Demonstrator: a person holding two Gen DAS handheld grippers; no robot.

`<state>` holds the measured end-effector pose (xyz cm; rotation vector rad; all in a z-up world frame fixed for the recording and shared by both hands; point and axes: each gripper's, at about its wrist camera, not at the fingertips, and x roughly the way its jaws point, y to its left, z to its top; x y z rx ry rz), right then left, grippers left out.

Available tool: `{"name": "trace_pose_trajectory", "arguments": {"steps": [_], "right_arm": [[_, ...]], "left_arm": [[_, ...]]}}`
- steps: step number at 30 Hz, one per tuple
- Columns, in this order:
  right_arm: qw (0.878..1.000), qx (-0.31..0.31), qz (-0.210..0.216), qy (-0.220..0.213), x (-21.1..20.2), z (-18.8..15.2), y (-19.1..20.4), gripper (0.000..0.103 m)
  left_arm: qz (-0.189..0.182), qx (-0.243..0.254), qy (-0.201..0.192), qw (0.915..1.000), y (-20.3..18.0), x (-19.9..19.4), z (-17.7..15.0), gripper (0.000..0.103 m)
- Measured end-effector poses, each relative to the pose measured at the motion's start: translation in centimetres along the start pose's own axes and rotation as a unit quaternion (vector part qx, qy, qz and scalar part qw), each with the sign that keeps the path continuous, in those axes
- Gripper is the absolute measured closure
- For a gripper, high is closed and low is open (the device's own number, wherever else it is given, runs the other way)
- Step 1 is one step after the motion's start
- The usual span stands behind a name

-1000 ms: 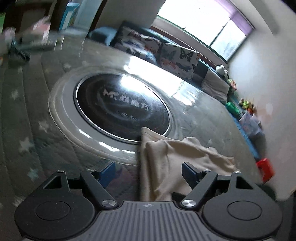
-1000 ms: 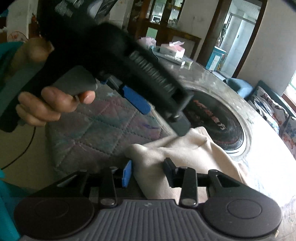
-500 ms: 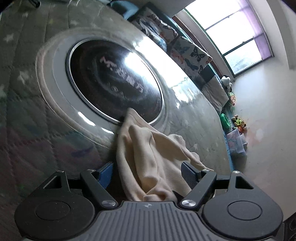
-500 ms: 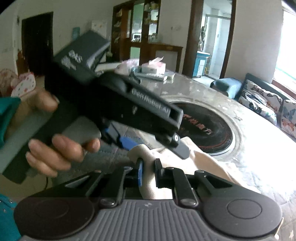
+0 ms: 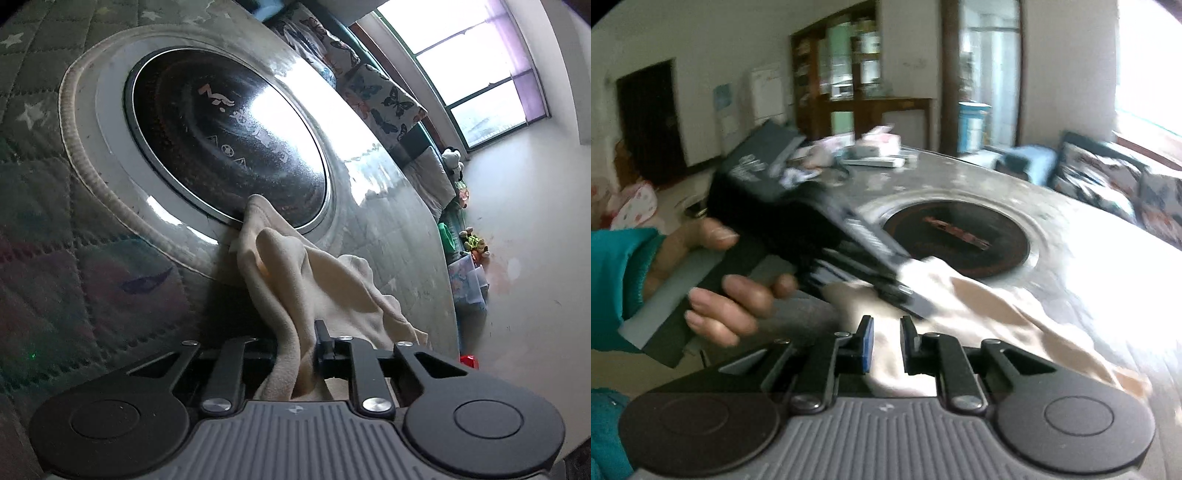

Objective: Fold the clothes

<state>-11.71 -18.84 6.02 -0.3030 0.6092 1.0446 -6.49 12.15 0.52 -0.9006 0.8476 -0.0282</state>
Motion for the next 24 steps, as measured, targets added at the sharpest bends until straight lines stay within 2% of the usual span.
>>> {"name": "trace_pose_trajectory", "arguments": {"steps": [5, 7, 16, 19, 24], "right_arm": [[0.994, 0.084, -0.069, 0.01, -2.1, -2.1, -4.9, 0.087], [0.989, 0.112, -0.099, 0.012, -2.8, -2.9, -6.9, 0.086], [0.96, 0.217, -0.177, 0.014, -3.0, -6.3, -13.6, 0.077], [0.954, 0.241, -0.178, 0.012, -2.3, -6.7, -14.5, 0.072], [0.948, 0.271, -0.167, -0.005, -2.1, -7.3, -15.1, 0.072]], "left_arm": [[0.003, 0.012, 0.0, 0.9999, -0.3, 0.1, -0.1, 0.084], [0.003, 0.012, 0.0, 0.9999, -0.2, 0.1, 0.0, 0.084], [0.01, 0.022, -0.003, 0.9997, -0.6, 0.2, -0.2, 0.083], [0.012, 0.025, -0.005, 0.9996, -0.7, 0.2, -0.2, 0.083], [0.016, 0.035, -0.007, 0.9992, -0.9, 0.3, -0.3, 0.083]]}}
